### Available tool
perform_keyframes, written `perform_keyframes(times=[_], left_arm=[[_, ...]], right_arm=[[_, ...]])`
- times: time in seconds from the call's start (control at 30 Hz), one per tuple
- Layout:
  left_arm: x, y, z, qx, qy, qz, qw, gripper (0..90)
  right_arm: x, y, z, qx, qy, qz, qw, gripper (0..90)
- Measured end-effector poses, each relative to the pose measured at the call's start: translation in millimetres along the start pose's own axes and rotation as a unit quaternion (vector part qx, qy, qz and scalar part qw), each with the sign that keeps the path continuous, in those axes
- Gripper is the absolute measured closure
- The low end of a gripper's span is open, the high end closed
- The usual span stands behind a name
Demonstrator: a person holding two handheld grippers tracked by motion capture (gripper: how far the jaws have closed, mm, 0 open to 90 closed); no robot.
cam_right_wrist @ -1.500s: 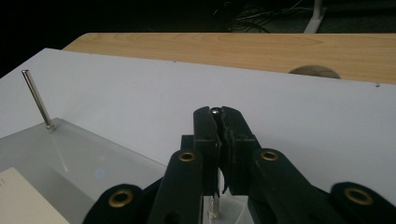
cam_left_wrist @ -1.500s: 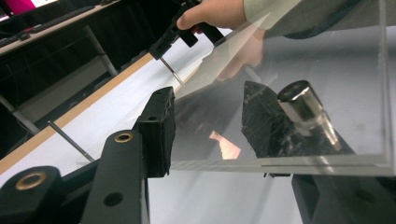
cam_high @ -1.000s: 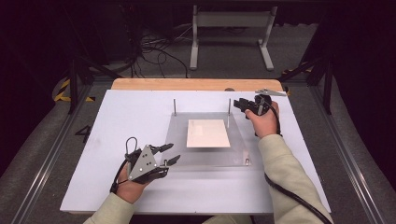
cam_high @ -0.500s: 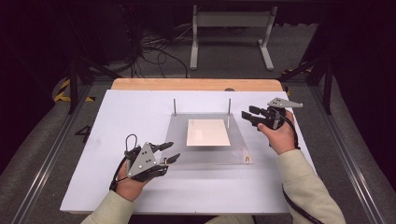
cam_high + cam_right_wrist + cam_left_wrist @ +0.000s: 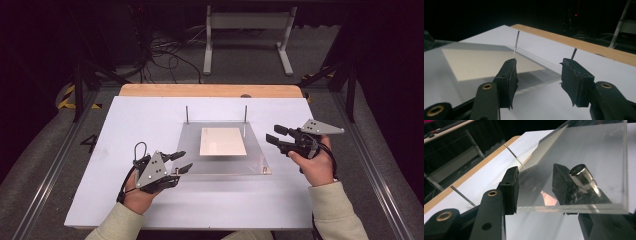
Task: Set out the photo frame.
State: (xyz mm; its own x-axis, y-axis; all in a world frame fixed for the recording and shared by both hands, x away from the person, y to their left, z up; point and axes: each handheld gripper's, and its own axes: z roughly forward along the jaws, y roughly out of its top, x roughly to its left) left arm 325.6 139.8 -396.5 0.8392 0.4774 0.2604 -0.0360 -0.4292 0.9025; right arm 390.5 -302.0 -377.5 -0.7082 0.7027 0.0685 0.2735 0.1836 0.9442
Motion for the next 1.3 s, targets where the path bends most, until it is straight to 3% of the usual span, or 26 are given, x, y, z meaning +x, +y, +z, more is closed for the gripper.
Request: perform_keyframes(times=[0.3,0.5,0.7,0.97,1.2,1.3], left_arm=[[2.0,2.4,-0.3,0.002,-0.002,-0.002,1.0000,56.2],[3.3,3.9,-0.5,0.002,-0.003,-0.003,1.0000,56.3],[4.5,5.2,-0.7,0.001,-0.003,-0.004,1.0000,56.4],[5.0,5.6,-0.6,-0.001,-0.005,-0.003,1.0000,56.5],[4.5,5.9,-0.5,-0.001,-0.006,-0.004,1.0000,56.5],[4.0,6.2,-0.3,-0.001,-0.006,-0.005,1.0000,56.5]], right_arm=[[9.6,-8.5,-18.7,0.015,-0.001,-0.019,0.9997,44.2],[18.0,-17.0,-25.3,0.040,0.015,-0.046,0.9980,41.4],[28.9,-20.2,-22.9,0.060,0.024,-0.085,0.9942,37.2],[50.6,-16.3,-8.8,0.032,0.063,-0.138,0.9878,33.1],[60.0,-13.2,-4.1,0.006,0.073,-0.160,0.9844,34.8],[64.2,-11.4,-1.7,-0.012,0.084,-0.173,0.9813,37.7]])
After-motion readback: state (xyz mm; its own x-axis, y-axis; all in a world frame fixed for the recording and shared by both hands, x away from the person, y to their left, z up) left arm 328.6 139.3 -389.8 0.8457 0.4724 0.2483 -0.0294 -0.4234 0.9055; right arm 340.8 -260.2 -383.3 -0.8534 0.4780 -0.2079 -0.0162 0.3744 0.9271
